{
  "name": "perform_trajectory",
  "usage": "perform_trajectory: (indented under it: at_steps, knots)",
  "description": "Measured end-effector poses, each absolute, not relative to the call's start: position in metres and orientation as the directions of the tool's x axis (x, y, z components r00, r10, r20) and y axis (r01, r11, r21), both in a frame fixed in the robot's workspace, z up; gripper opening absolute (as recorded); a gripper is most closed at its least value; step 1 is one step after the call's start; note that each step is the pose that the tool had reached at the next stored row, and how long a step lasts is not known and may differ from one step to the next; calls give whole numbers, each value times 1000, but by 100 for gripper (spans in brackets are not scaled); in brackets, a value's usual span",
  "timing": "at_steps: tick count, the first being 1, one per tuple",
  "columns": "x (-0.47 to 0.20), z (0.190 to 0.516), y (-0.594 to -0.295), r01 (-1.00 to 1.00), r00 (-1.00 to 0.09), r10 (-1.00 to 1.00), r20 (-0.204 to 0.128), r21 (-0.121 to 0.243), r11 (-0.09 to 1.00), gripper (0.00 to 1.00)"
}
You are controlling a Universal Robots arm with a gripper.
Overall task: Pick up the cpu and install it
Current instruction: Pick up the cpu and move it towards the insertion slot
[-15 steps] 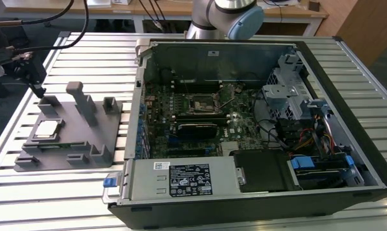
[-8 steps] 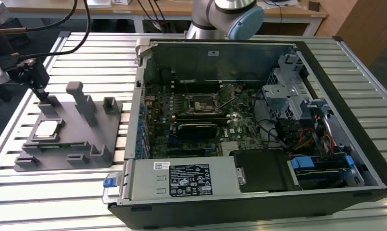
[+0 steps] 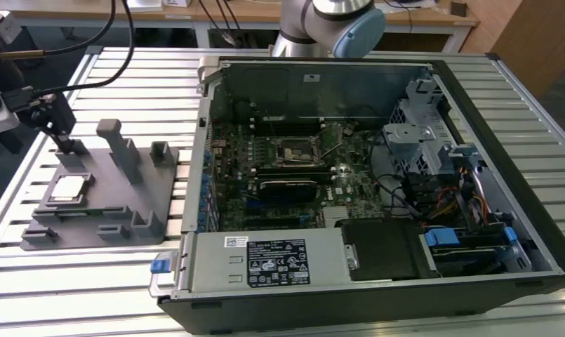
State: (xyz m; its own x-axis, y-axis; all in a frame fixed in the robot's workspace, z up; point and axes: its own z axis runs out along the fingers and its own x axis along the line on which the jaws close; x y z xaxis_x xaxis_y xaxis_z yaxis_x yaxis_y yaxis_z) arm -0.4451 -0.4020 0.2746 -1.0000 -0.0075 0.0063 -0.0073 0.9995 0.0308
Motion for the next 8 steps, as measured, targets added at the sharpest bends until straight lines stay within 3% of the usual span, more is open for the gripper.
perform_trajectory:
  at_steps: [8]
  knots:
    - [-445, 267, -403, -7, -1000, -8, 6, 31, 999, 76]
